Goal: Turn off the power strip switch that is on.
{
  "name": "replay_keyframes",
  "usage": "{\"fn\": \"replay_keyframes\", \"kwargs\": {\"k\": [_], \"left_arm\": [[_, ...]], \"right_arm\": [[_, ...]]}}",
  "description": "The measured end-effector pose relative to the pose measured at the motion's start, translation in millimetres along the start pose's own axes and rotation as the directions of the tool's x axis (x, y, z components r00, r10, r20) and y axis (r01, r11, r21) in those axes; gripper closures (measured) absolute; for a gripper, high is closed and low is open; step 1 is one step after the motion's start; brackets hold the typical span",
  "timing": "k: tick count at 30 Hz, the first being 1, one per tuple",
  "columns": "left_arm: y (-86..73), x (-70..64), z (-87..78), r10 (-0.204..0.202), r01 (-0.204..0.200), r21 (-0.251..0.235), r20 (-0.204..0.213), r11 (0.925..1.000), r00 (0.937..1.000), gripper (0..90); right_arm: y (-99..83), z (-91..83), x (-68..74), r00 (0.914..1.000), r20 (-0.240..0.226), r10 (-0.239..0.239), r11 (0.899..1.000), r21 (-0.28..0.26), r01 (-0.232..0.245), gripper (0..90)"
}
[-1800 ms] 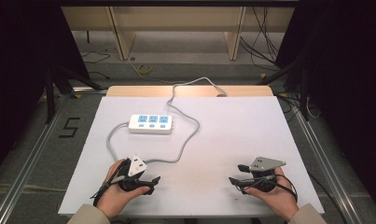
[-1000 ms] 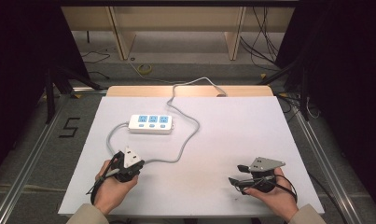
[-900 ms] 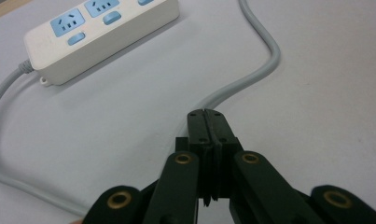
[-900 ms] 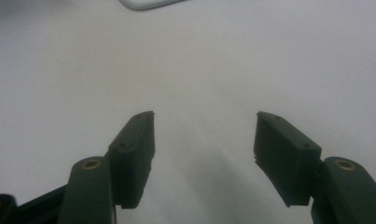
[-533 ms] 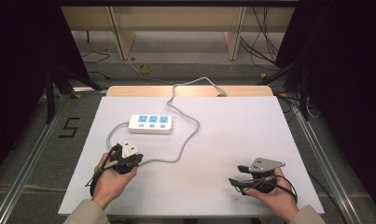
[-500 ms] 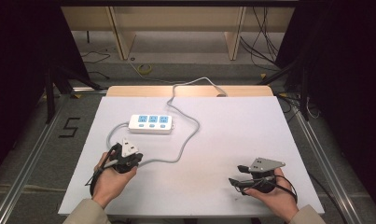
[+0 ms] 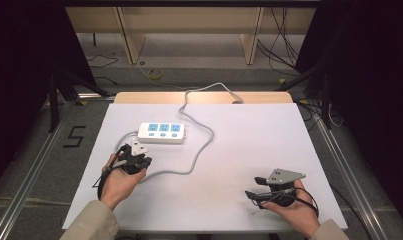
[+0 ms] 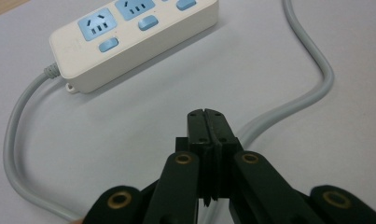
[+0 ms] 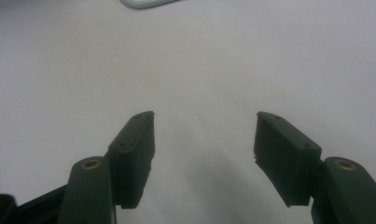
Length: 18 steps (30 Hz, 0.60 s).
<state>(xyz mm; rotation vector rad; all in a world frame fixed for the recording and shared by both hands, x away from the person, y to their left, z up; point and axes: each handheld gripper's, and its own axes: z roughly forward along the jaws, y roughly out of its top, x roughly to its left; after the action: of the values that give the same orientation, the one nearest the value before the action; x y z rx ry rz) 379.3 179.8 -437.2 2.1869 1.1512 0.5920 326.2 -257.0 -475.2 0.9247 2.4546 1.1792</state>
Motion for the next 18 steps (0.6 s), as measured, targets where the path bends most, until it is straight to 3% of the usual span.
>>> {"fn": "replay_keyframes", "kwargs": {"k": [18], "left_arm": [[13.4, 21.7, 5.4, -0.021, 0.021, 0.021, -0.023, 0.9996, 0.9995, 89.7]], "right_arm": [[-0.3, -0.7, 0.6, 1.0000, -0.001, 0.001, 1.000, 0.000, -0.001, 39.2]]}}
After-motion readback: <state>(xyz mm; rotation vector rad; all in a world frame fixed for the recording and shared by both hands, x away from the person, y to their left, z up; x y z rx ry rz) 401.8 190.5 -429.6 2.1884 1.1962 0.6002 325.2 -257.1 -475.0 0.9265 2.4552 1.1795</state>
